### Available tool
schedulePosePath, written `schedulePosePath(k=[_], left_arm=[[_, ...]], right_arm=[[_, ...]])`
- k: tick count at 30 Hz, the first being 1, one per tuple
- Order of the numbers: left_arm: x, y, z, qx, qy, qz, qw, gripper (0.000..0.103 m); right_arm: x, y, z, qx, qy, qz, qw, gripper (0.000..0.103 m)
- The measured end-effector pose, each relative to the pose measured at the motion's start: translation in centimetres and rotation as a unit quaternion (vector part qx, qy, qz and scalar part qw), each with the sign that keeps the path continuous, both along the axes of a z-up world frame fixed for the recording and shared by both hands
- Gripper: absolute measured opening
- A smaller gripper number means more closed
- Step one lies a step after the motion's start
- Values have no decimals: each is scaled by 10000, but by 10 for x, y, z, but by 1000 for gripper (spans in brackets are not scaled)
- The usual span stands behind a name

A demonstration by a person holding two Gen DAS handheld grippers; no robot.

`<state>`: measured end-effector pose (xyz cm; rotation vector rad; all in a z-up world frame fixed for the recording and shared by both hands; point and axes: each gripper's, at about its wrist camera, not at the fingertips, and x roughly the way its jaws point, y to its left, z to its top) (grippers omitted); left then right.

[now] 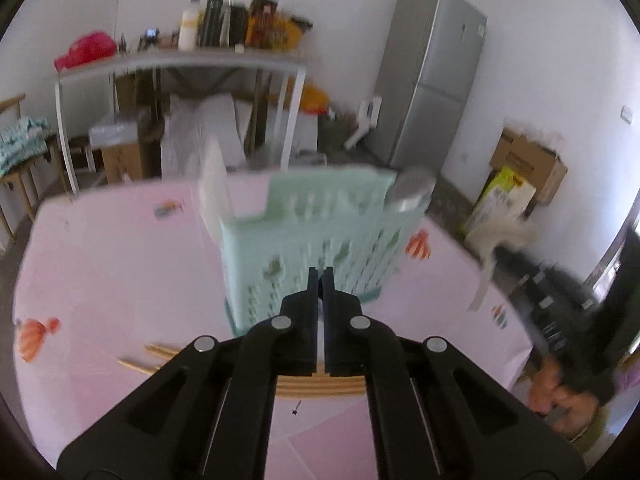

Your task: Organize utensils

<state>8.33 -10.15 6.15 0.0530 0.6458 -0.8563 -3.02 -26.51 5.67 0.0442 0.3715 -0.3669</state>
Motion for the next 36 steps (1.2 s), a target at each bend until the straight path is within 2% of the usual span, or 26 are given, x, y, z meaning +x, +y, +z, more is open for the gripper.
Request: schedulePosePath(k=[4, 9, 15, 18, 24, 30, 36], left_arm=[[-8, 21, 47, -309, -481, 124, 9983, 0], [-13, 43, 102, -793, -1013, 201, 9915, 0], [-7, 34, 139, -909, -1677, 396, 9809, 0], [5, 25, 150, -921, -1811, 496, 9779, 0], [38, -1, 145, -669, -1856, 705, 9778, 0], [57, -25, 113, -253, -1733, 709, 9820, 0], [69, -35, 79, 17, -1354, 489, 9896, 0]], right_arm=[[0, -1, 0, 13, -7, -2, 10000, 2], [-1, -5, 2, 127, -58, 8, 9999, 2], [0, -2, 4, 102, -86, 53, 9999, 2], [-2, -4, 5, 122, -128, 67, 9998, 2], [-5, -7, 7, 210, -204, 98, 9995, 2], [-3, -11, 5, 280, -184, 125, 9994, 2], [-3, -14, 5, 346, -169, 131, 9992, 2]])
